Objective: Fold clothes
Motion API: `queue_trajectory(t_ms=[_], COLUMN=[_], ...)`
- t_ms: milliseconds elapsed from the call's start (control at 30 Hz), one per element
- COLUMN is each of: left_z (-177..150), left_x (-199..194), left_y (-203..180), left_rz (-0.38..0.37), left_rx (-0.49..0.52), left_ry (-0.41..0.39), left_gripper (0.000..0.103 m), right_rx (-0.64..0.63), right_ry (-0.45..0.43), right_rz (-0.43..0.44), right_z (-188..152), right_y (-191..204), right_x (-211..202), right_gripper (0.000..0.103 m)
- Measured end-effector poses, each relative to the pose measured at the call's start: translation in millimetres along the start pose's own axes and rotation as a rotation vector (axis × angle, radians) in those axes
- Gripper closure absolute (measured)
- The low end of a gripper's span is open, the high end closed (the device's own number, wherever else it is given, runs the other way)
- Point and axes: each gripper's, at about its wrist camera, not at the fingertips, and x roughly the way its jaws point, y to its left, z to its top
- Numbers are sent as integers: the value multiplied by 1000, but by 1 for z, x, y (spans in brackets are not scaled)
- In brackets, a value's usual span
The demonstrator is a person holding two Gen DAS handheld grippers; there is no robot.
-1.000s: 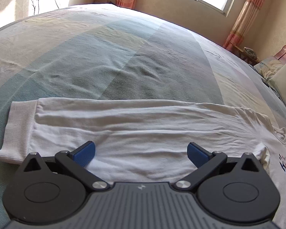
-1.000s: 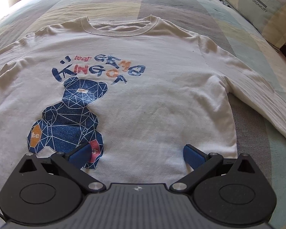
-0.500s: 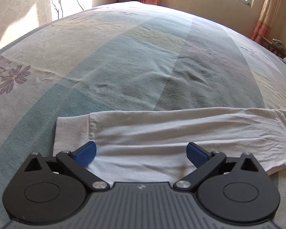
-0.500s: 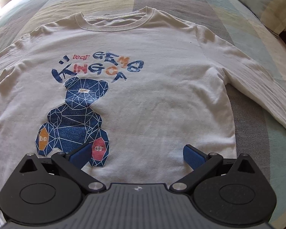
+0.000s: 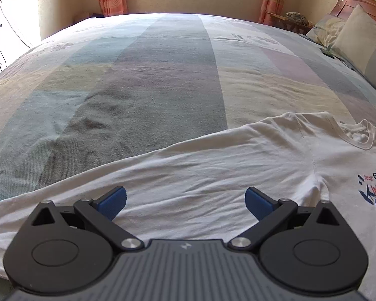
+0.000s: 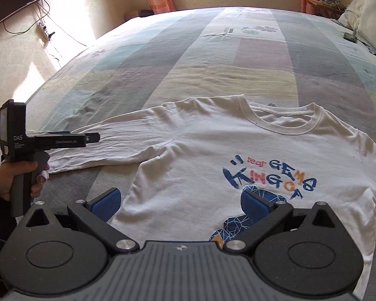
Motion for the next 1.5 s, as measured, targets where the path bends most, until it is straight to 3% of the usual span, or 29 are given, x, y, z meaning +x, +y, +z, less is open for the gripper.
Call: queue_trajectory(t_ms=[100,167,333,467,667,833,967,1200,1300,1400,1500], left_z=[-14,-23,-7,23,45,56,69,67,67,70,65], left_x=[10,3,-7,4,37,66,50,66,76,50,18], left_y=[3,11,20,10,-29,-33,-43,-76,-68,-65,-62], left_rz=[38,19,-3,-99,-265,-127,-130,-344,-280,-200,-345], left_rx=[-23,-36,-54,-111,-81,-65,-54,-21,-42,-40,-43], left_ry=[51,36,33,-5,-15,5,-20,28,33,15,2], left_gripper=[2,2,2,2,2,2,2,2,3,3,3], right_rx=[-49,-66,-53,-99,-154,-163,-116,-53,-62,-36,-11], right_ry=[-32,-55,-80,-85,-62,-49,-50,-41,-50,-61,-68], right_rz=[-11,-41,-24,-3,-42,-87,-128,-147,-160,-164,-164], right_z=[-1,0,2,0,0,0,-1,-2,-4,-5,-6], right_y=[12,12,7,14,21,19,8,-1,-2,-8,-14], right_x=[-5,-11,-18,-19,-17,-16,-15,-13,-15,-18,-19], right_gripper=[0,0,0,0,0,0,0,0,0,0,0])
